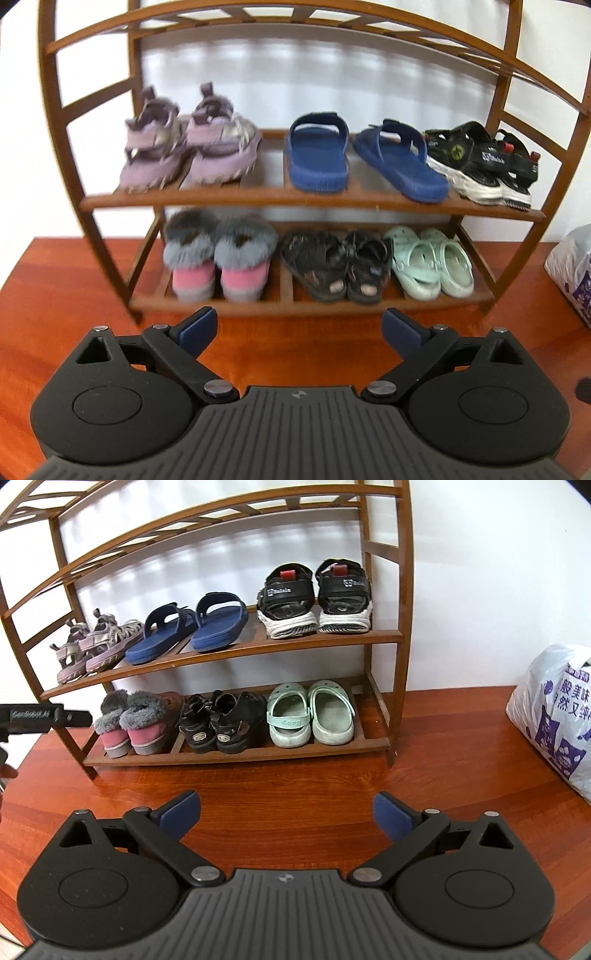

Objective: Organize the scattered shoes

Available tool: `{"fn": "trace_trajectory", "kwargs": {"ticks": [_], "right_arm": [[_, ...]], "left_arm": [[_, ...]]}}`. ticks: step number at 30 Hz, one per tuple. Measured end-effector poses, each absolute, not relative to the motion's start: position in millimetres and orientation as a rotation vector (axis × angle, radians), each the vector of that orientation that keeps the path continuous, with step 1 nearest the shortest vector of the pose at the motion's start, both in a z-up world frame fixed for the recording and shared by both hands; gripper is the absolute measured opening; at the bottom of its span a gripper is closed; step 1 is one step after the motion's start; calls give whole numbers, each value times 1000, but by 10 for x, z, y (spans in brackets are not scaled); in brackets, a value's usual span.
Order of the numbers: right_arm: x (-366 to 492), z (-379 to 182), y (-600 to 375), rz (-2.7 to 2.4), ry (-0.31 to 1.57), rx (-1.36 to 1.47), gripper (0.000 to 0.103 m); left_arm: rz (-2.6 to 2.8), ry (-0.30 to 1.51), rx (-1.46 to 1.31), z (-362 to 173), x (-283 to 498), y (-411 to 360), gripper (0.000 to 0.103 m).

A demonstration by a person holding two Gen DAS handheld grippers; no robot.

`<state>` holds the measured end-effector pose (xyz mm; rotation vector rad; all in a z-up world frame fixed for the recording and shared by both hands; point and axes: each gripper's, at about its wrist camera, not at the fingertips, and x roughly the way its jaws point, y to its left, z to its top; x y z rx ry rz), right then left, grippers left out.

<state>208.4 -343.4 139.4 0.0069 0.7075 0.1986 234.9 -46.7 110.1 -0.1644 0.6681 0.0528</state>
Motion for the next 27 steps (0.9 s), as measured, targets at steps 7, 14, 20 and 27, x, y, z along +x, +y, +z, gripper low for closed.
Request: {"fn": "trace_trajectory", "kwargs": {"ticks": [7,14,20,27], "right_arm": [[2018,1315,-3420,244,716,-23,102],[1939,1300,-3425,298,714,-51,102],[1868,1283,-3525,336,717,-71,102],[1802,1261,-3625,366,730,-82,102]], "left_arm": [[108,654,-195,1074,1901,-579,103],[143,681,-235,921,1546,-744,103],[184,683,-265,767,1217,-933,103],[205,701,-253,733,1010,-1081,103]]}}
